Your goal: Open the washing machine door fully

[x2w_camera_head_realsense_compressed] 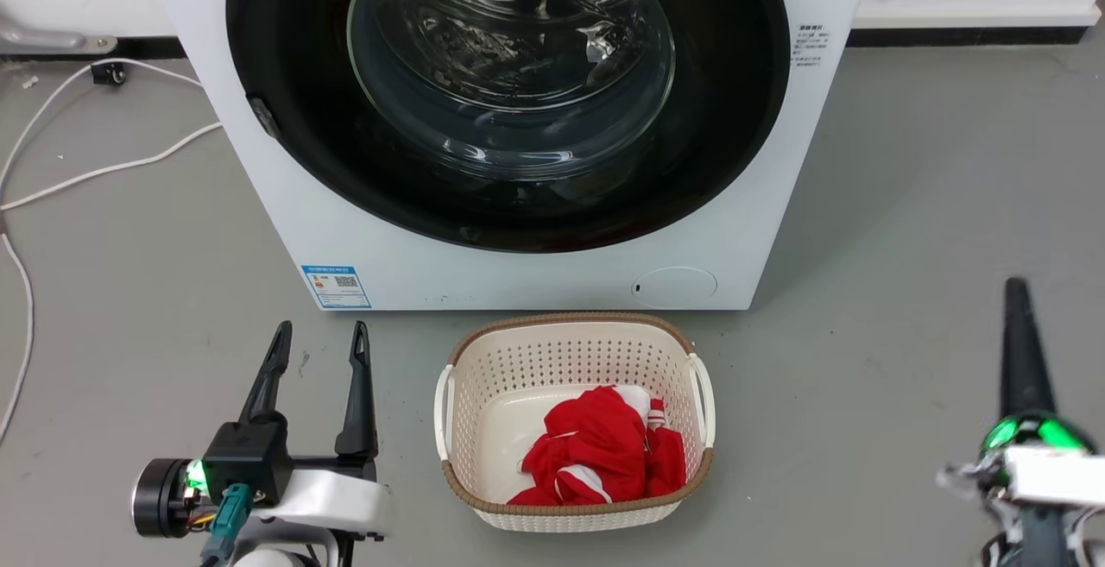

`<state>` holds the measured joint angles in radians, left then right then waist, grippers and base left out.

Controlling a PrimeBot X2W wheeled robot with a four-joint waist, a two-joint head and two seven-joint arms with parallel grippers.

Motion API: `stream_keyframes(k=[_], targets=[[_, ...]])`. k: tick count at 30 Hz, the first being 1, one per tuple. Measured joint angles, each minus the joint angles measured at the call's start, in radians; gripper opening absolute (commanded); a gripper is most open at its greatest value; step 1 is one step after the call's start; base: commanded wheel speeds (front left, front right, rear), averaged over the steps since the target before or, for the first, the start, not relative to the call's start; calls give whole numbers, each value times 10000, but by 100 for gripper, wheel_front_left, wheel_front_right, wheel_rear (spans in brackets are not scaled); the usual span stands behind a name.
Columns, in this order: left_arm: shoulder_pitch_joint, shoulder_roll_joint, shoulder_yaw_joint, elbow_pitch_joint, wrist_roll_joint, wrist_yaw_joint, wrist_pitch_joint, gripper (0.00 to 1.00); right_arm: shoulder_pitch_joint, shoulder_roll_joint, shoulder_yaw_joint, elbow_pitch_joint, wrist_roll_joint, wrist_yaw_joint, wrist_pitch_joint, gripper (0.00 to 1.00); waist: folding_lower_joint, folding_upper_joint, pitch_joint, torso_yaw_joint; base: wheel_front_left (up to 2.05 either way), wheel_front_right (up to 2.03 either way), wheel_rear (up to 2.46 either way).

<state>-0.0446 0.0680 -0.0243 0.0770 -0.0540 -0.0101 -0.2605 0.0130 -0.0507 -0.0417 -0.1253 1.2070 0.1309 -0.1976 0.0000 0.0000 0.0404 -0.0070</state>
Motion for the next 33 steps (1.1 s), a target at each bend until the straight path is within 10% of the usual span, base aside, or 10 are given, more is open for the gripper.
stream_keyframes(k=[14,33], targets=[[-861,-73,65,-380,-27,-75,-25,100,-4822,-970,-1595,2961,2706,-2,2435,0,0,0,1079,136,0,0,0],[-2338,-142,65,-1030,-38,-184,-25,100,-13098,-2431,23,9946,295,0,6414,0,1,0,3458,535,0,0,0]])
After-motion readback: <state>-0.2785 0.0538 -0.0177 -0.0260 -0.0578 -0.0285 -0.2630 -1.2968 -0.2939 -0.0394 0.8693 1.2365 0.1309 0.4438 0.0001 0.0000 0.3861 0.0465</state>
